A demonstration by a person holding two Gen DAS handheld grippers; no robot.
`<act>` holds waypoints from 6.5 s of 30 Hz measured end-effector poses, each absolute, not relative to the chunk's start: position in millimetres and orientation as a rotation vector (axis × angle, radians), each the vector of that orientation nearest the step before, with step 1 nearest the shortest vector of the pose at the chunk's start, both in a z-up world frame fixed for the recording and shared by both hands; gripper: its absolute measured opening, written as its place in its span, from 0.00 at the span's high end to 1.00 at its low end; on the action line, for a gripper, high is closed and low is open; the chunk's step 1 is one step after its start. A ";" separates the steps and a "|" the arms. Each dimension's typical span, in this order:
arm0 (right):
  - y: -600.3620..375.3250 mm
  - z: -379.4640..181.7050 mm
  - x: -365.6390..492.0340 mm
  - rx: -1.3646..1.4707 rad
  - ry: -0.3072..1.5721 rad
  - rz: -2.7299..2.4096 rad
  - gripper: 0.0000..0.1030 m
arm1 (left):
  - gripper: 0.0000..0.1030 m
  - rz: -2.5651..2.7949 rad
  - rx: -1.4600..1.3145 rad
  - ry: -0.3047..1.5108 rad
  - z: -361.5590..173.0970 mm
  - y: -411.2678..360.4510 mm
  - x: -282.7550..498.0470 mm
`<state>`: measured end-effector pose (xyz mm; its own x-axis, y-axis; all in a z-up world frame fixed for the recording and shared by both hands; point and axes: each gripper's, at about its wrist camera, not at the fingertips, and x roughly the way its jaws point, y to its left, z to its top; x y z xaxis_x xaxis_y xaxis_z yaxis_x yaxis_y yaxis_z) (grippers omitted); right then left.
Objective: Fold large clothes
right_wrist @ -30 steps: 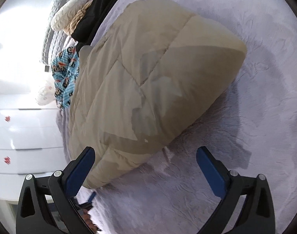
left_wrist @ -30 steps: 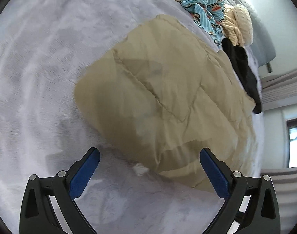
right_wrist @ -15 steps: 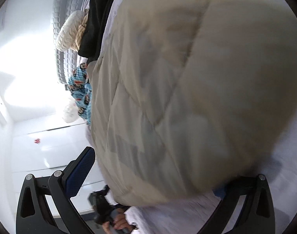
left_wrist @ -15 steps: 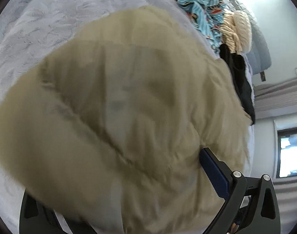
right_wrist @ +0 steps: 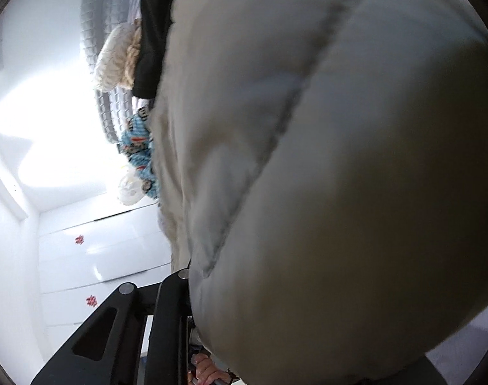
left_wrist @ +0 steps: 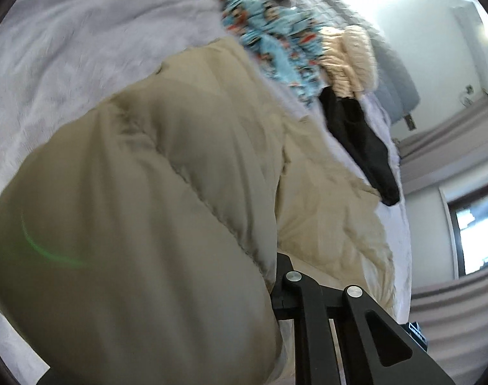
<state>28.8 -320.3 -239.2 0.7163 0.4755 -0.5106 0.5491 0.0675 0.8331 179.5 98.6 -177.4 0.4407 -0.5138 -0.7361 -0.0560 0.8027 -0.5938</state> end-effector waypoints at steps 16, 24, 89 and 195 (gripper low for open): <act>-282.7 -203.4 -79.8 1.501 0.989 -0.003 0.78 | 0.82 -0.419 -0.517 1.211 -161.7 150.1 26.7; -265.4 -219.1 -135.5 1.523 1.054 -0.125 0.67 | 0.74 -0.391 -0.459 1.378 -197.6 180.1 -19.2; -123.2 -129.0 -64.1 0.568 1.512 -0.292 0.67 | 0.01 -0.221 0.120 1.321 -139.5 198.0 -14.2; -275.7 -62.0 -194.2 1.108 0.991 0.040 0.21 | 0.24 -1.099 0.114 1.469 -110.6 -183.8 -8.9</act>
<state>-194.2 -275.7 -62.0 0.5923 0.4817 -0.6459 0.4281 0.4909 0.7588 -8.9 -183.8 -110.6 -0.2594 -0.5138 -0.8178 0.6395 0.5432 -0.5441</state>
